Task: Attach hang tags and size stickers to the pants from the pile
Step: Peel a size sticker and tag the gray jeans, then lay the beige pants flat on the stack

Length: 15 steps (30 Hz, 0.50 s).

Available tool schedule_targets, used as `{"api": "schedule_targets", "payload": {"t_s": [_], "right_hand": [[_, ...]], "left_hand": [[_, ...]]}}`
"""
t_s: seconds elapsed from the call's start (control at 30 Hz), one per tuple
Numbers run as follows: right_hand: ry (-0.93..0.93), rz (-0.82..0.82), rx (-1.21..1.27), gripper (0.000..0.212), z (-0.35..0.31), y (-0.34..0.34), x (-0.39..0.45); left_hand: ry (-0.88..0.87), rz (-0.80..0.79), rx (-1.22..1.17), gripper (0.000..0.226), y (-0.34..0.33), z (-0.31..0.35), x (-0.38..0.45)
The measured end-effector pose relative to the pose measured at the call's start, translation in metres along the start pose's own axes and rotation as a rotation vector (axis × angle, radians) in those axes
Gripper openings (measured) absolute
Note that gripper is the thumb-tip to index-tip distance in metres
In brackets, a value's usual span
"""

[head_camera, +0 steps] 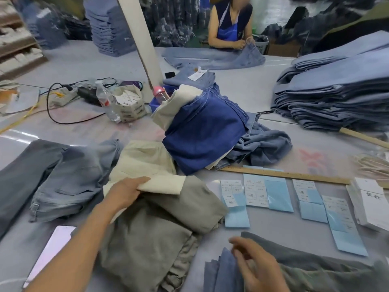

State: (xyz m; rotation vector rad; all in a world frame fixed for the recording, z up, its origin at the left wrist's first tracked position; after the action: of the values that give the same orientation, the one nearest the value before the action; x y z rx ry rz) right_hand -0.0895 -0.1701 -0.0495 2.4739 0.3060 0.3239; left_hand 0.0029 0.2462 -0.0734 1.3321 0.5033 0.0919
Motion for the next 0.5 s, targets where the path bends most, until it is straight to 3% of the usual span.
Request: {"api": "schedule_targets", "payload": {"t_s": [0.1, 0.23, 0.37, 0.43, 0.5], "right_hand": [[-0.140, -0.261, 0.364, 0.028, -0.039, -0.046, 0.037], [-0.471, -0.377, 1.085, 0.062, -0.101, -0.108, 0.079], [-0.463, -0.214, 1.290, 0.059, -0.166, -0.110, 0.131], [-0.540, -0.135, 1.314, 0.036, -0.183, -0.098, 0.149], [-0.642, -0.038, 1.135, 0.025, -0.179, -0.084, 0.160]], "left_hand": [[-0.043, 0.118, -0.041, 0.040, 0.059, 0.005, -0.009], [-0.109, 0.408, -0.132, 0.045, 0.125, 0.050, -0.060], [-0.227, 0.635, 0.076, 0.018, 0.137, 0.109, -0.131], [-0.319, 0.640, 0.022, 0.026, 0.129, 0.130, -0.160], [-0.366, 0.572, -0.196, 0.030, 0.121, 0.132, -0.168]]}}
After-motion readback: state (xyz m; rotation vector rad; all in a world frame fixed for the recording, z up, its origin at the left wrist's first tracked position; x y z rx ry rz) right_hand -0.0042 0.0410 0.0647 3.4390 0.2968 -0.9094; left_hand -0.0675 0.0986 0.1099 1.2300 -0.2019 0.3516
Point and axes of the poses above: each hand's wrist, its own x-axis towards the middle knuckle, its own y-axis out of the back of the hand, z = x × y, the point moved 5 cm from there along x, towards the middle knuckle, and after that the axes turned 8 degrees about y, right-handed, at the moved point
